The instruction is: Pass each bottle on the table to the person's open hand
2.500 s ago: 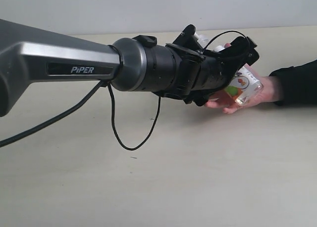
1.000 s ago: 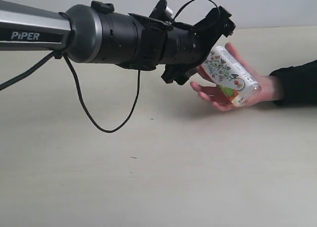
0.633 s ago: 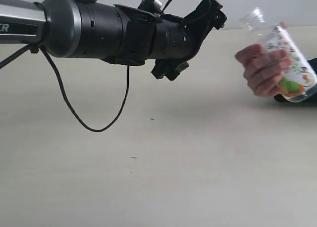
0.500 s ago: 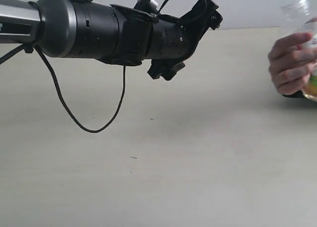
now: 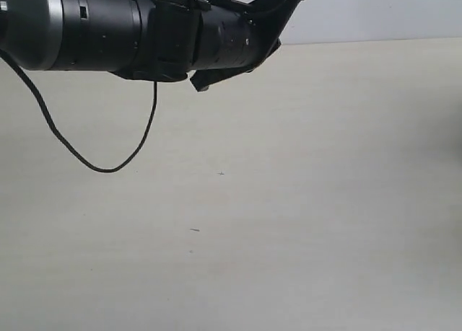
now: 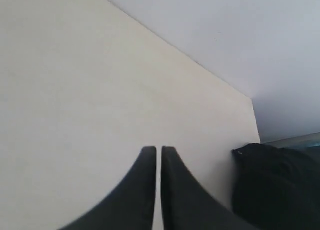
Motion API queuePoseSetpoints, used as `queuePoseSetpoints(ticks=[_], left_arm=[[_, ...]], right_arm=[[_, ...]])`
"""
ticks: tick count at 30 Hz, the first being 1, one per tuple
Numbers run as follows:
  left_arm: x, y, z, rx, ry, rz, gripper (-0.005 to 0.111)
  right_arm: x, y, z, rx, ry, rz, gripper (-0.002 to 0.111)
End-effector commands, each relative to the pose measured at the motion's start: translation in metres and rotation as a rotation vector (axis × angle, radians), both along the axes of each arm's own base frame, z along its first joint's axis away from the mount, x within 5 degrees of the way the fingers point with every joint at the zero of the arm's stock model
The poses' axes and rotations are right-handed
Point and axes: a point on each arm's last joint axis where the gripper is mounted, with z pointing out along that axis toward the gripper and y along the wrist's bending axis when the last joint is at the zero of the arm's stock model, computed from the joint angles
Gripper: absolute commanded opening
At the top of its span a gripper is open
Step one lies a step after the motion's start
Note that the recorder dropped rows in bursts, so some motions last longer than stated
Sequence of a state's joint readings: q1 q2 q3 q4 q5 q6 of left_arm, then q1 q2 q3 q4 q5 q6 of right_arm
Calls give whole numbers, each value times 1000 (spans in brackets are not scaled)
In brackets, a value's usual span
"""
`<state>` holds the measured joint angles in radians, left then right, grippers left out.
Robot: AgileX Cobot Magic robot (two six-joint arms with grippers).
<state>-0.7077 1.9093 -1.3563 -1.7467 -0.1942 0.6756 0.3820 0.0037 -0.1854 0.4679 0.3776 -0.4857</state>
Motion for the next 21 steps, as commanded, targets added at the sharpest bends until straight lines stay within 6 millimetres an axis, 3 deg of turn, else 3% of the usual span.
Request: queuePoseSetpoints(ticks=[1,6,12,14,21], left_arm=[[-6,-4,4,97,-62,-77,4],[-20,-4,9,226,-125,-119,4],[-52,22,29,357,-177,-23,4],[-60,23,38,371,-210,-75,4],[-66,18,43,417,-260,-176,4]], right_arm=[[0,0,0,5,-8,-1,2],[0,0,0,5,-8,-1,2],[0,0,0,5,-8,-1,2],[0,0,0,5,-8,-1,2],[0,0,0,5,-8,-1,2]])
